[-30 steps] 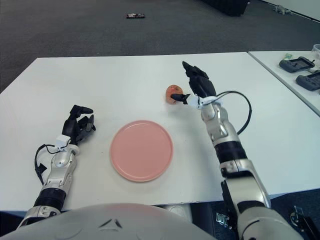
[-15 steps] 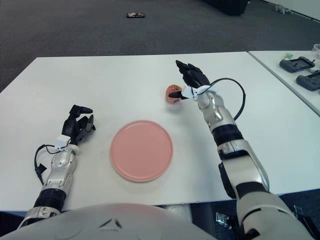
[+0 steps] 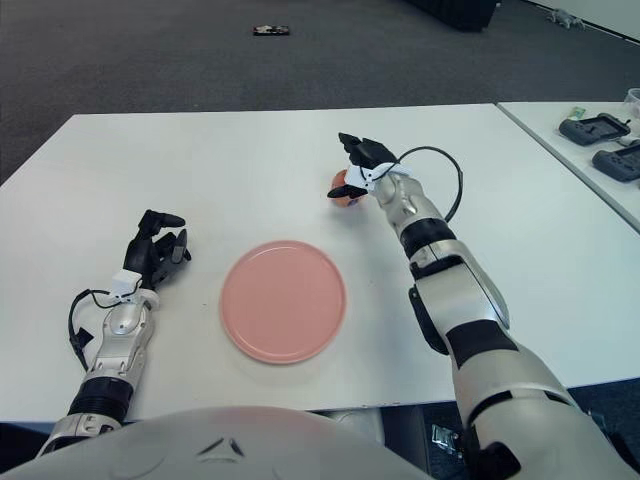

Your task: Put the apple into the plate.

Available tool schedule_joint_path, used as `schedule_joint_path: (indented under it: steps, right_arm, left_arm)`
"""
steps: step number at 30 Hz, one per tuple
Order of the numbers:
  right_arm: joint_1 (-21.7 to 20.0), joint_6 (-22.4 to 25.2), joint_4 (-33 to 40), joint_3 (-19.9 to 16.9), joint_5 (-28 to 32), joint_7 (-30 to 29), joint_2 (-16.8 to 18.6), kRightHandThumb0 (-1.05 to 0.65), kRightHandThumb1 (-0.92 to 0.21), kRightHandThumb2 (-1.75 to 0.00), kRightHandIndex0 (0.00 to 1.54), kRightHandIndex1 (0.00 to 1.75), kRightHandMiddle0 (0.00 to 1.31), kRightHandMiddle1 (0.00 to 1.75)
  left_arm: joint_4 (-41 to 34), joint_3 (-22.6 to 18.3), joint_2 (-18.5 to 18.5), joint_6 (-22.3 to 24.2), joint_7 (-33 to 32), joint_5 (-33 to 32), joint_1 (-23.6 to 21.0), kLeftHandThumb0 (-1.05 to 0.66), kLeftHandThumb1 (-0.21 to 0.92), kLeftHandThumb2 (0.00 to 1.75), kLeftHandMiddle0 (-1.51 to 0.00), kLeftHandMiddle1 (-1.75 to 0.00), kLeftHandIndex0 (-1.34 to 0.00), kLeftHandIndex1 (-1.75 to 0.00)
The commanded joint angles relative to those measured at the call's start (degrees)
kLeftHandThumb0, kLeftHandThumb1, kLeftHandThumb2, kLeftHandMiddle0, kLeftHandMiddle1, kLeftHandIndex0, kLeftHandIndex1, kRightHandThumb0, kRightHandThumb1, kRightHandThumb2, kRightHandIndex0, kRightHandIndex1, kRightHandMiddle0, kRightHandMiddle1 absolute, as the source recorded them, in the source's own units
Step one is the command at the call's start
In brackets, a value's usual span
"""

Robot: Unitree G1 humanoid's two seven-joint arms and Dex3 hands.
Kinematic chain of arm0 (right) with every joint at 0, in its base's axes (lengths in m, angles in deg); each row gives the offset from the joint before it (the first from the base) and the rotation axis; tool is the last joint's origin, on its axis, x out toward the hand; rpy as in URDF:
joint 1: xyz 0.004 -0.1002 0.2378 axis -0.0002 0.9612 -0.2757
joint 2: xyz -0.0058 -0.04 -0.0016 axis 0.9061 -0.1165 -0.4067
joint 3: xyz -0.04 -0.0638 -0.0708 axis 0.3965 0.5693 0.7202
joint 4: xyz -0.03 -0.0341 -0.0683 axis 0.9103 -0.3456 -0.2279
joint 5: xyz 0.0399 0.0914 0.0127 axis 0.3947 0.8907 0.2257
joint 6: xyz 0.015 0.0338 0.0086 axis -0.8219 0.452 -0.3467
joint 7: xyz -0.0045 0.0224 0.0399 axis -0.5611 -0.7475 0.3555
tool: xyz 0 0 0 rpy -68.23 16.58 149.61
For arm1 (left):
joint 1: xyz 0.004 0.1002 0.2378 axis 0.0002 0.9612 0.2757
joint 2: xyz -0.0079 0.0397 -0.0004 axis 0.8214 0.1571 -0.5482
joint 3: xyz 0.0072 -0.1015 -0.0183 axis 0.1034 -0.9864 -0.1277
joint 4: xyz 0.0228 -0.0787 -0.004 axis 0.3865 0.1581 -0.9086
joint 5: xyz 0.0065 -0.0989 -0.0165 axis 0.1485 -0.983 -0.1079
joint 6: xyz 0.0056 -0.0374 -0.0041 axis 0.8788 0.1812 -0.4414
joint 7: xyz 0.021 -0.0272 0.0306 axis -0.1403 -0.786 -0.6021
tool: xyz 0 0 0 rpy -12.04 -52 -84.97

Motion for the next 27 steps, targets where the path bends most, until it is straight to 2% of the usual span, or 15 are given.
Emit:
schedule_joint_path:
  steps: [1,14,25,27]
  right_arm:
    - [-2.4,-0.52,-3.51,1.63,-1.06,0.01,0.63,-1.05,-0.76,-0.26,0.0,0.0,0.0,0.0]
    - [-4.08,-1.41,-10.86,4.55,-1.88,-1.46,3.04,-1.04,-0.77,-0.26,0.0,0.0,0.0,0.0]
    - [-3.95,-1.52,-12.83,5.56,-2.18,-1.16,4.67,-0.94,-0.75,-0.28,0.0,0.0,0.0,0.0]
    - [-3.78,-1.37,-13.11,5.76,-2.24,-1.18,5.04,-0.93,-0.7,-0.38,0.0,0.0,0.0,0.0]
  left_arm:
    - [1.36,-0.05,-0.25,0.38,-0.56,0.49,2.14,-0.37,0.75,0.77,-0.84,-1.75,-0.3,-1.75]
    - [1.42,-0.69,-0.8,-0.45,-1.68,0.42,2.57,-0.38,0.73,0.79,-0.85,-1.75,-0.31,-1.75]
    - [1.94,-1.0,-0.95,-1.81,-2.26,0.56,2.85,-0.38,0.7,0.83,-0.85,-1.75,-0.33,-1.75]
    - [1.76,-1.02,-1.03,-2.06,-2.5,0.73,3.07,-0.38,0.7,0.83,-0.85,-1.75,-0.33,-1.75]
